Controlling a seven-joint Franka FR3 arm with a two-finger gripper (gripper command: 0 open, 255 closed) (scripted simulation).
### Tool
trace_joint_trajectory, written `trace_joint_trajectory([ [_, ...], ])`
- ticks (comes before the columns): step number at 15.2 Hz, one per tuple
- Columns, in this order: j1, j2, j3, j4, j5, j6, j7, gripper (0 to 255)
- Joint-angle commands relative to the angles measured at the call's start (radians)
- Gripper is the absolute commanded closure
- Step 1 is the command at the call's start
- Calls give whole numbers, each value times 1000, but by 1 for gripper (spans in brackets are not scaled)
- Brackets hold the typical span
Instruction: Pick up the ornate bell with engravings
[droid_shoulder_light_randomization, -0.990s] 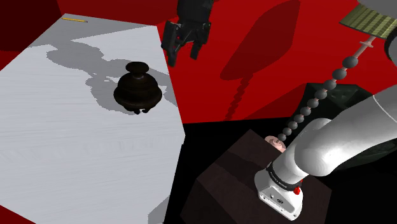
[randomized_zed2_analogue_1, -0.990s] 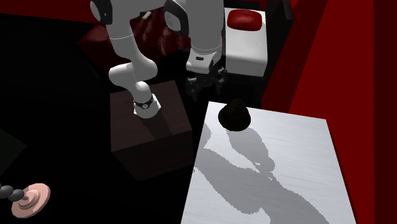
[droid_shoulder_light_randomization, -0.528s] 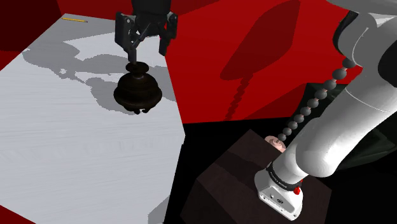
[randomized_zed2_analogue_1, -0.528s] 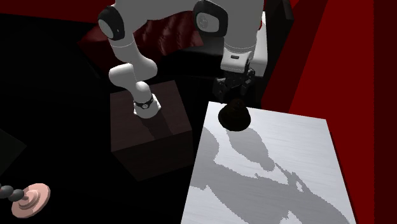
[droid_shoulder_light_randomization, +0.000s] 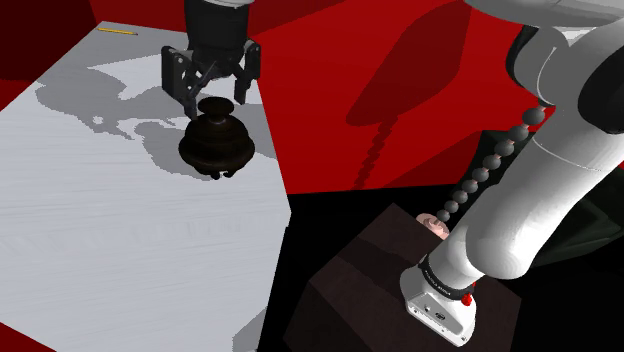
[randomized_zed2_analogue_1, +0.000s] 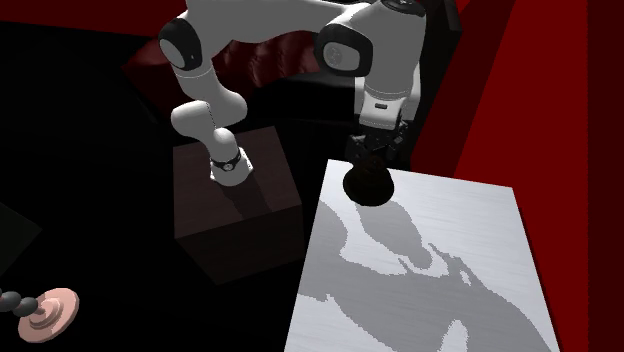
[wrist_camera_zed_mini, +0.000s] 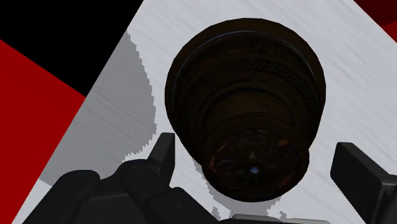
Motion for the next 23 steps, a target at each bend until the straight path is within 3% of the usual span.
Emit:
trace_joint_trajectory([
  [1,-3,-9,-1,-31,5,24,-1,0],
  [2,-3,-9,-1,-31,5,24,-1,0],
  [3,-2,-7,-1,-29,4,24,0,255],
  [12,-3,-9,-1,-31,5,24,-1,255],
  [23,26,51,10,187,-32,-146,9,255],
])
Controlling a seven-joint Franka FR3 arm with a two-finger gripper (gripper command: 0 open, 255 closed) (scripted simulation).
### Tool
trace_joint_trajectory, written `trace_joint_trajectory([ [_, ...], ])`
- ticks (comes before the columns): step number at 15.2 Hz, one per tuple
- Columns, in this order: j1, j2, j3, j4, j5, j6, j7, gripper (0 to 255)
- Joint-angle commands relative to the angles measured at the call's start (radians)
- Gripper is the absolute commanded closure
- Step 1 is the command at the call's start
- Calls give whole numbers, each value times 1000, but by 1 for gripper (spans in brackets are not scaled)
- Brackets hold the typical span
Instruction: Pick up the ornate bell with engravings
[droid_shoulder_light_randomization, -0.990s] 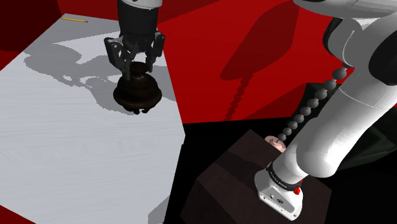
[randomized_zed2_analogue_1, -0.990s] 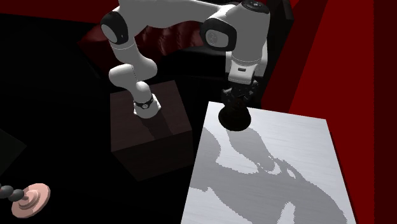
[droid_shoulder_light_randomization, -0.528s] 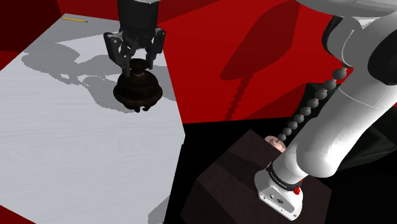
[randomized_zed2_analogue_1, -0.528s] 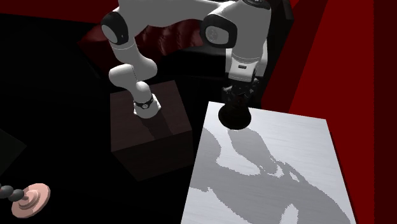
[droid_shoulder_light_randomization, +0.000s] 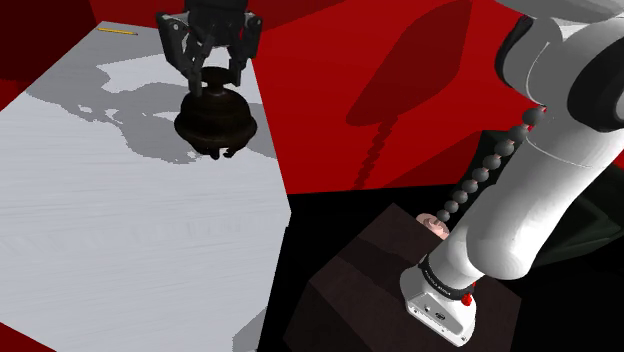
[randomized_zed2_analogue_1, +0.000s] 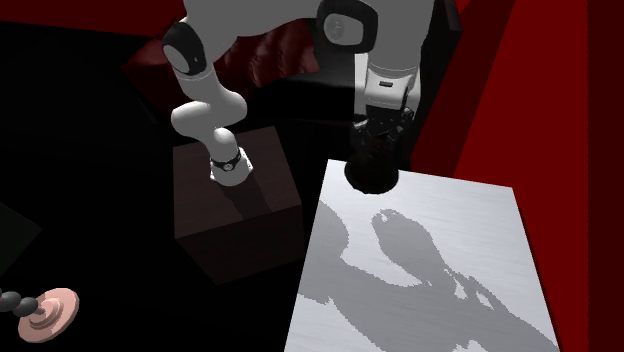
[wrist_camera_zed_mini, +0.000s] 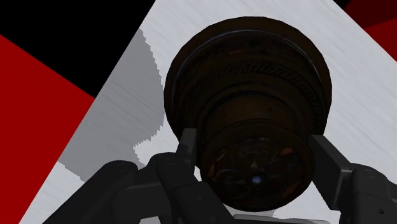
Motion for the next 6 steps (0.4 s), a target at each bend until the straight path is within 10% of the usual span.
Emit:
trace_joint_trajectory([
  [1,9,16,3,47,-11,-34,4,255],
  [6,26,45,7,126,-31,-89,9,255],
])
